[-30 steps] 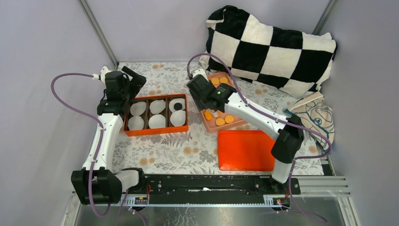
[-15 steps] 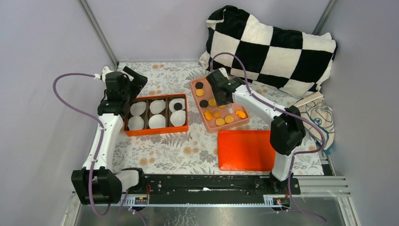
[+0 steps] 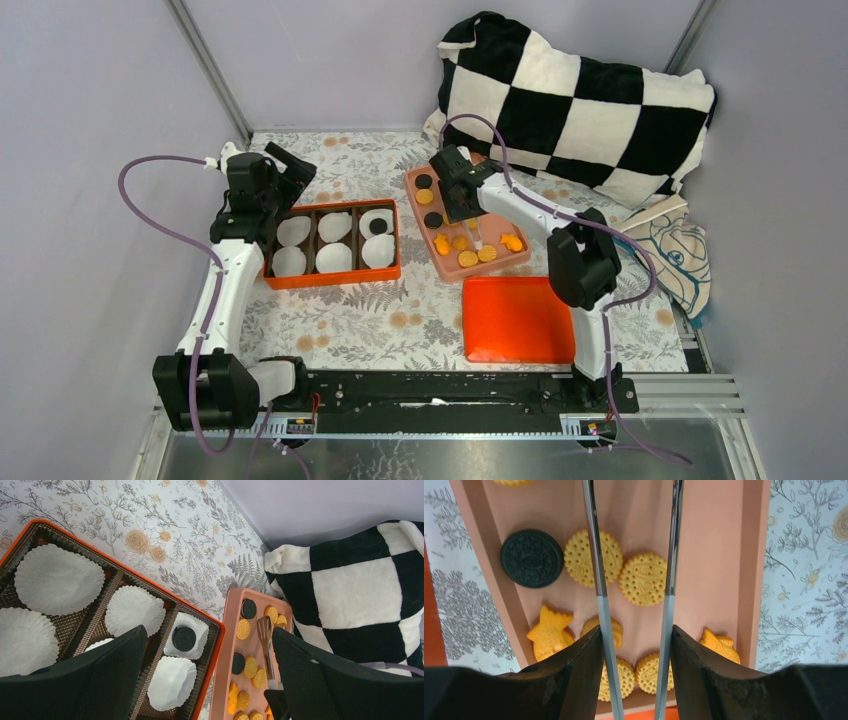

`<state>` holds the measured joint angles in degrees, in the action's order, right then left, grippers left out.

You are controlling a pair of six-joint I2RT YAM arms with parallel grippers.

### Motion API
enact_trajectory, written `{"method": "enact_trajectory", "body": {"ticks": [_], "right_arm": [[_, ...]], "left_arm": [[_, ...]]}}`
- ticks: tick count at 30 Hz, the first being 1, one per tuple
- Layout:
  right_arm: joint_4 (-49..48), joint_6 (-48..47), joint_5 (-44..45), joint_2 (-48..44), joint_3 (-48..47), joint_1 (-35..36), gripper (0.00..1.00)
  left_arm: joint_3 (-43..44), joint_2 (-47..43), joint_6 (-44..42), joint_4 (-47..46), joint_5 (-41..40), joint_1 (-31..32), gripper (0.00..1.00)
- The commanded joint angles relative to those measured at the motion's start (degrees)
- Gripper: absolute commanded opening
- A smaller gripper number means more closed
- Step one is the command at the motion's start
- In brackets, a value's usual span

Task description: Pack the cookies

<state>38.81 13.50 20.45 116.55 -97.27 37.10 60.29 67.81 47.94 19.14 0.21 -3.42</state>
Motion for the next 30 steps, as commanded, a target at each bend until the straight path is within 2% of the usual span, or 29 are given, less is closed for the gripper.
{"method": "enact_trajectory", "body": {"ticks": [1, 8, 20, 22, 25, 30], "right_arm": [[0.6, 1.3, -1.3, 2.4, -6.4, -1.6, 0.54], [3.9, 1.4, 0.0, 7.7, -14.6, -2.6, 0.54], [7.8, 1.5, -4.2, 12.4, -19.7, -3.8, 0.55], [8.3, 1.5, -6.2, 12.7, -20.3, -3.9, 0.49], [8.4, 1.5, -9.1, 11.7, -19.6, -4.0, 0.32], [7.7, 2.1, -11.7, 6.4, -16.7, -3.8, 0.25]], "left_arm": [[-0.5, 0.4, 0.0, -2.7, 1.3, -0.4, 0.99], [-0.4, 0.7, 0.5, -2.9, 2.3, -0.4, 0.99], [0.4, 0.8, 1.2, -2.9, 4.5, -0.4, 0.99], [0.2, 0.7, 1.4, -2.8, 5.0, -0.4, 0.99], [0.2, 0.6, 1.5, -2.3, 5.5, -0.4, 0.99], [0.6, -0.1, 1.5, -1.7, 5.8, -0.4, 0.99]]}}
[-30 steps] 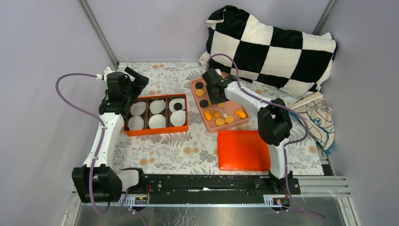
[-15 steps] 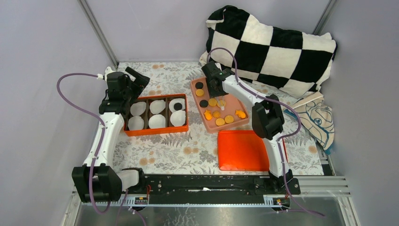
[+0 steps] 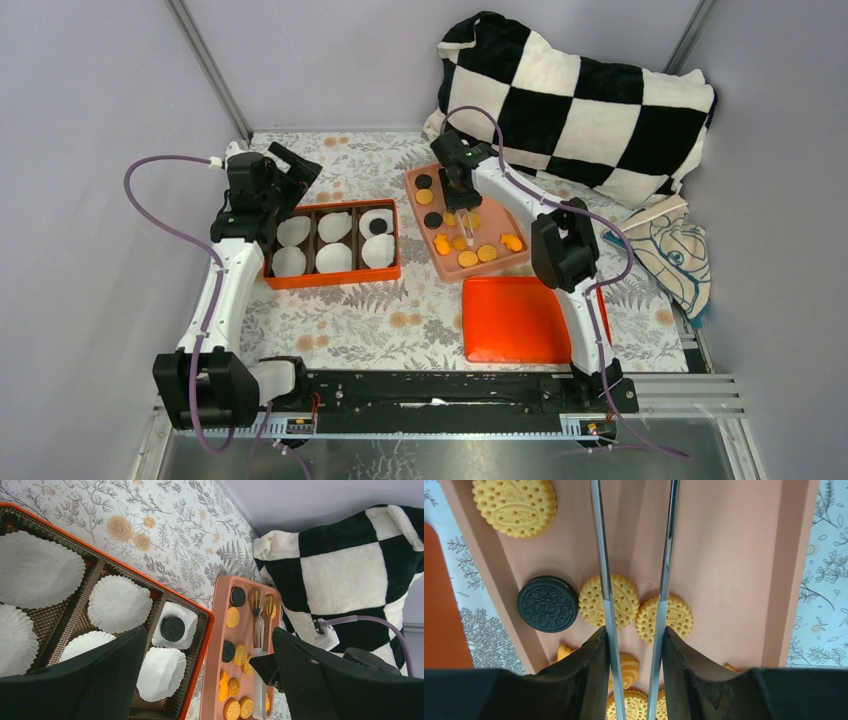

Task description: Pack the cookies

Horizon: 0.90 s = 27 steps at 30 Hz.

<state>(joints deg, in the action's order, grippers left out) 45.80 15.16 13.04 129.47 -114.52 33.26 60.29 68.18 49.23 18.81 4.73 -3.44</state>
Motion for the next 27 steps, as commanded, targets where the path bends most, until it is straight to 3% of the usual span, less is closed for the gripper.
{"method": "enact_trajectory", "body": {"ticks": [1, 7, 14, 18, 22, 27], "right_arm": [[0.3, 0.6, -4.9, -8.0, 1.4, 0.0, 0.22], [-0.8, 0.9, -7.0, -17.8, 6.0, 1.3, 0.20], [2.1, -0.4, -10.3, -22.8, 3.7, 6.3, 0.20], [4.0, -1.4, -12.9, -19.5, -1.2, 11.1, 0.21], [4.9, -1.9, -15.5, -12.7, -7.6, 17.0, 0.20], [5.4, -1.9, -18.0, -5.3, -14.2, 19.4, 0.20]], "left_arm": [[0.7, -0.6, 0.2, -1.3, 1.4, -0.4, 0.99], [1.5, -1.5, 0.2, -0.4, 1.1, -0.4, 0.99], [5.1, -1.4, -0.9, 2.5, -1.8, -1.0, 0.99], [10.8, 0.7, -1.0, 5.4, -3.2, -6.2, 0.99], [12.5, 5.4, 3.1, 4.7, 7.2, -15.5, 0.99], [10.6, 6.7, 3.1, 4.0, 9.5, -16.9, 0.99]]}}
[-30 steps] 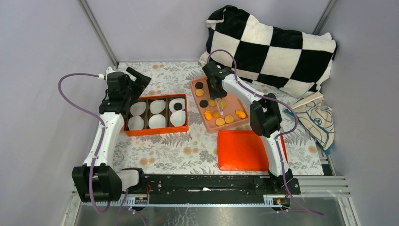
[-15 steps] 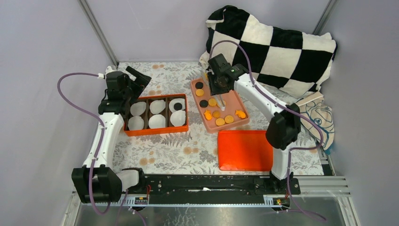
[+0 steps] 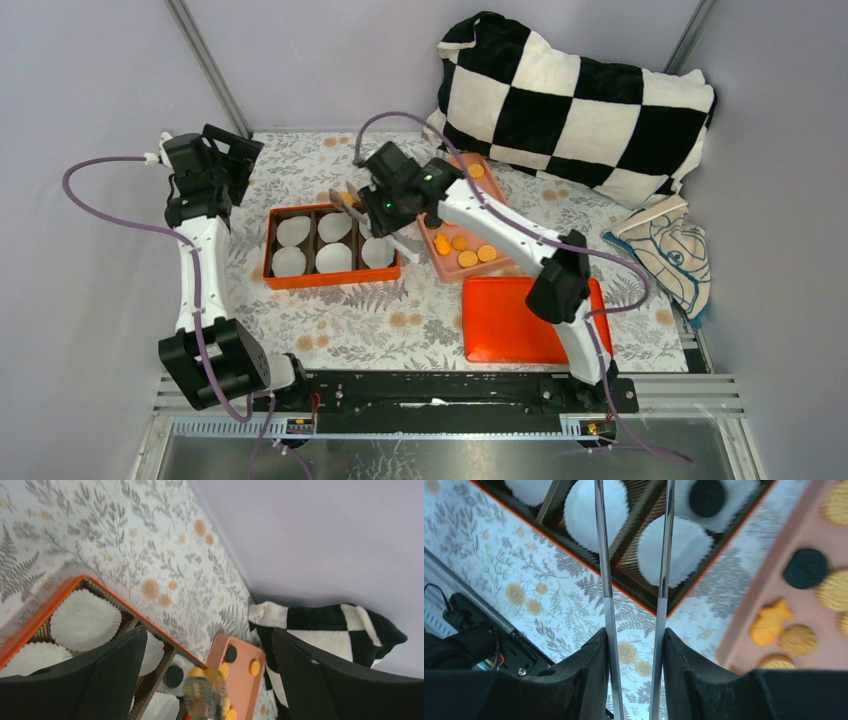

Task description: Pack the cookies

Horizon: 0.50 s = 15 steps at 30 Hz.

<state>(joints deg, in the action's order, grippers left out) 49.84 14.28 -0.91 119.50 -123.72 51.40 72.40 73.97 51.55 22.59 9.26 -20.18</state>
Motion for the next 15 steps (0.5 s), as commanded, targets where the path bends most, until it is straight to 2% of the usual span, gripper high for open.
{"method": "enact_trajectory", "body": {"ticks": [1, 11, 13, 15], "right_arm": [[1.3, -1.0, -4.7, 5.7, -5.8, 1.3, 0.20], [-1.6, -1.2, -7.0, 11.8, -8.0, 1.8, 0.21], [-1.4, -1.2, -6.9, 13.2, -9.2, 1.8, 0.27], [-1.6, -1.0, -6.7, 14.0, -9.8, 1.8, 0.40]], "left_arm": [[-2.0, 0.6, 0.6, 0.1, 4.9, -0.1, 0.99], [-3.0, 0.0, -0.8, -0.9, 4.2, -0.4, 0.99], [-3.2, 0.3, -1.1, -0.9, 4.3, -0.4, 0.99], [-3.4, 0.4, -1.4, -1.0, 4.6, -0.5, 0.99]]}}
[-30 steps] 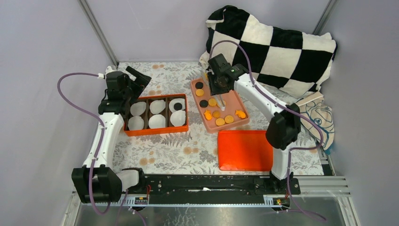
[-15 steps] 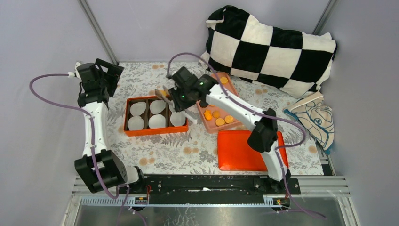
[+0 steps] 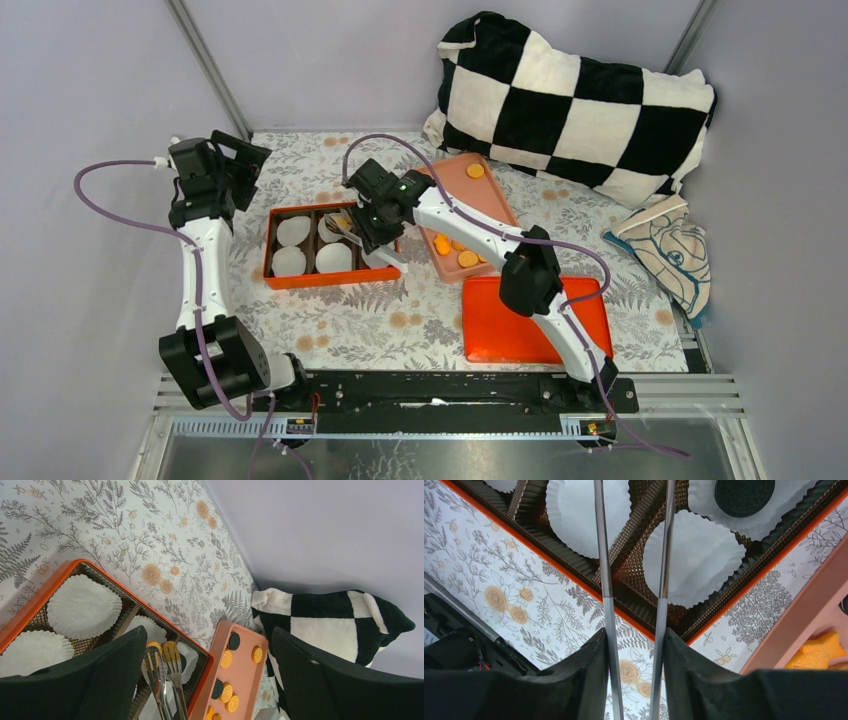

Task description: Pack the cookies

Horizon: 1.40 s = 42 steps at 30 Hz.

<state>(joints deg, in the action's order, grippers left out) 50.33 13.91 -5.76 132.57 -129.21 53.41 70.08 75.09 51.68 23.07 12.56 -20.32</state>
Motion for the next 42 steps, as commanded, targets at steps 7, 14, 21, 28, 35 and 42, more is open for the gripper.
{"method": "enact_trajectory", "body": {"ticks": [7, 14, 21, 28, 35, 42], "right_arm": [[-4.3, -0.4, -1.4, 1.1, -3.2, -0.2, 0.64], [-6.3, 0.1, 2.1, -3.7, -1.9, -0.3, 0.55], [-9.6, -2.7, 7.6, -11.8, 9.4, -0.2, 0.80], [-12.2, -4.8, 1.2, -11.5, 19.1, 0.6, 0.82], [-9.0, -10.5, 4.0, -4.1, 10.4, 0.7, 0.86], [-8.4, -11.0, 1.0, 1.2, 5.2, 0.7, 0.86]], "left_arm": [[-2.1, -0.7, -2.3, -2.1, 2.3, -0.3, 0.99], [-2.4, -1.3, -2.9, -2.3, 2.7, -0.3, 0.99], [-3.4, -2.0, -2.1, -3.5, 3.7, -0.3, 0.99], [-5.6, -2.9, -2.6, -4.2, 5.6, -0.4, 0.99], [-7.9, -3.3, -3.1, -4.1, 6.0, -0.3, 0.99], [-8.3, -3.5, -3.6, -3.8, 5.6, -0.3, 0.99]]}}
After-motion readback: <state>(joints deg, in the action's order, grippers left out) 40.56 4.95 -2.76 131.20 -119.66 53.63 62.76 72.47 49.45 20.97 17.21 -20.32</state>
